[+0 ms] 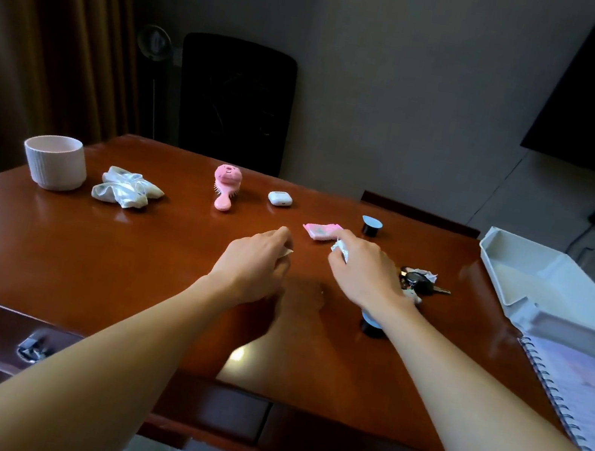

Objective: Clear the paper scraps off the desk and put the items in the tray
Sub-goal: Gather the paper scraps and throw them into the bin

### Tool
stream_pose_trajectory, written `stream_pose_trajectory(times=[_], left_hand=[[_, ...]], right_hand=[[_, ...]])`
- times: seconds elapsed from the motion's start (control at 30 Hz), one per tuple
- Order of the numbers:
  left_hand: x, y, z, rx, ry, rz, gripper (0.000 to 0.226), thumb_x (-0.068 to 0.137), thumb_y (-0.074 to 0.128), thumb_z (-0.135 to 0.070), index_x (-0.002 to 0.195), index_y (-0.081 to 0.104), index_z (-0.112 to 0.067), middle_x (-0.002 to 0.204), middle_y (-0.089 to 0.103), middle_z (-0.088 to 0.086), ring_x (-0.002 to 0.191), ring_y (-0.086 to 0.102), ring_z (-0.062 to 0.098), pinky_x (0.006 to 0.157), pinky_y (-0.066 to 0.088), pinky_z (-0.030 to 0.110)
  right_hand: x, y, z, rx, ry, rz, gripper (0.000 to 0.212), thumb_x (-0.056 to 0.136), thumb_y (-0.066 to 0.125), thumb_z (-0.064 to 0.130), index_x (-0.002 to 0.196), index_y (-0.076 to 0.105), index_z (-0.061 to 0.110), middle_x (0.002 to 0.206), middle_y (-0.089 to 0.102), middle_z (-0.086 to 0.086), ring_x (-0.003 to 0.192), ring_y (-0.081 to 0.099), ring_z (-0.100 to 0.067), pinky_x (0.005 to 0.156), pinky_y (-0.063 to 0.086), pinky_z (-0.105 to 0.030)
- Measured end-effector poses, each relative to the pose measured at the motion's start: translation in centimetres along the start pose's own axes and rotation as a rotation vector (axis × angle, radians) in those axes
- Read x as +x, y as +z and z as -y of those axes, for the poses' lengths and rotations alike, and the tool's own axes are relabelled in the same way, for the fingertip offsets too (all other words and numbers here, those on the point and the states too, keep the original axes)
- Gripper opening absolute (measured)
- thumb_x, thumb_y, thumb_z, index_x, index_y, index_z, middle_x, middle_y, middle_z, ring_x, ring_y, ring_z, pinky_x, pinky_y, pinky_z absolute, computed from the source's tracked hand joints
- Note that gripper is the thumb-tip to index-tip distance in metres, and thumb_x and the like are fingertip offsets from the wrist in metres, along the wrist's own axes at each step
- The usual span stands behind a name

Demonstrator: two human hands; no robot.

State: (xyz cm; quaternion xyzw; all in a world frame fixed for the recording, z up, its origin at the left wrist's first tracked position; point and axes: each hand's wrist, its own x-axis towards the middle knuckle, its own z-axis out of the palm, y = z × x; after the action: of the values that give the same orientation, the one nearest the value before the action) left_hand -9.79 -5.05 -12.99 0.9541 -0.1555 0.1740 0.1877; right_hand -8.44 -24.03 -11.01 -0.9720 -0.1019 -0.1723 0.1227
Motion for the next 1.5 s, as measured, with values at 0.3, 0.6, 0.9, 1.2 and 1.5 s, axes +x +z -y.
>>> stream_pose_trajectory(times=[0.3,0.6,0.9,1.2,1.5], left_hand=[[4.1,3.5,-4.7,-0.055,0.067,0.034,0.016,0.099,0.049,-0.025,0.114,0.053,-0.020,0.114,0.065,0.002,0.090,0.058,0.017,0.068,0.039,0.026],[7.9,7.1,-7.3,-0.103,0.128,0.114,0.013,0.097,0.050,-0.026,0.107,0.052,-0.018,0.112,0.064,0.004,0.093,0.060,0.026,0.068,0.043,0.033],[9.2,8.2,-8.5,-0.086,0.129,0.185,0.015,0.098,0.049,-0.027,0.109,0.052,-0.017,0.113,0.063,0.008,0.097,0.060,0.028,0.069,0.043,0.035],[9.4,8.3,-8.5,-0.063,0.121,0.221,0.013,0.099,0.050,-0.028,0.108,0.051,-0.019,0.114,0.064,0.007,0.097,0.060,0.026,0.070,0.047,0.035],[9.6,8.3,-8.2,-0.035,0.128,0.220,0.012,0.098,0.048,-0.027,0.105,0.052,-0.018,0.109,0.064,0.007,0.092,0.060,0.026,0.068,0.046,0.035]], right_hand=[[-0.2,-1.9,-8.0,0.023,0.220,-0.016,0.034,0.100,0.041,0.030,0.132,0.054,0.030,0.115,0.068,-0.003,0.087,0.067,-0.021,0.066,0.049,-0.029],[-0.1,-2.5,-15.5,-0.038,0.366,0.102,0.048,0.100,0.039,0.031,0.148,0.040,0.025,0.142,0.053,-0.009,0.125,0.052,-0.032,0.093,0.046,-0.040],[0.9,-2.5,-17.9,-0.034,0.385,0.238,0.048,0.099,0.044,0.034,0.147,0.043,0.024,0.142,0.051,-0.009,0.125,0.050,-0.030,0.095,0.046,-0.039],[3.4,-3.5,-17.4,-0.105,0.312,0.323,0.037,0.095,0.053,0.025,0.130,0.060,0.024,0.122,0.063,-0.008,0.110,0.055,-0.029,0.087,0.046,-0.039],[5.0,-2.7,-17.2,-0.130,0.404,0.412,0.017,0.090,0.059,0.025,0.095,0.071,0.013,0.086,0.071,-0.008,0.086,0.066,-0.027,0.058,0.040,-0.029]])
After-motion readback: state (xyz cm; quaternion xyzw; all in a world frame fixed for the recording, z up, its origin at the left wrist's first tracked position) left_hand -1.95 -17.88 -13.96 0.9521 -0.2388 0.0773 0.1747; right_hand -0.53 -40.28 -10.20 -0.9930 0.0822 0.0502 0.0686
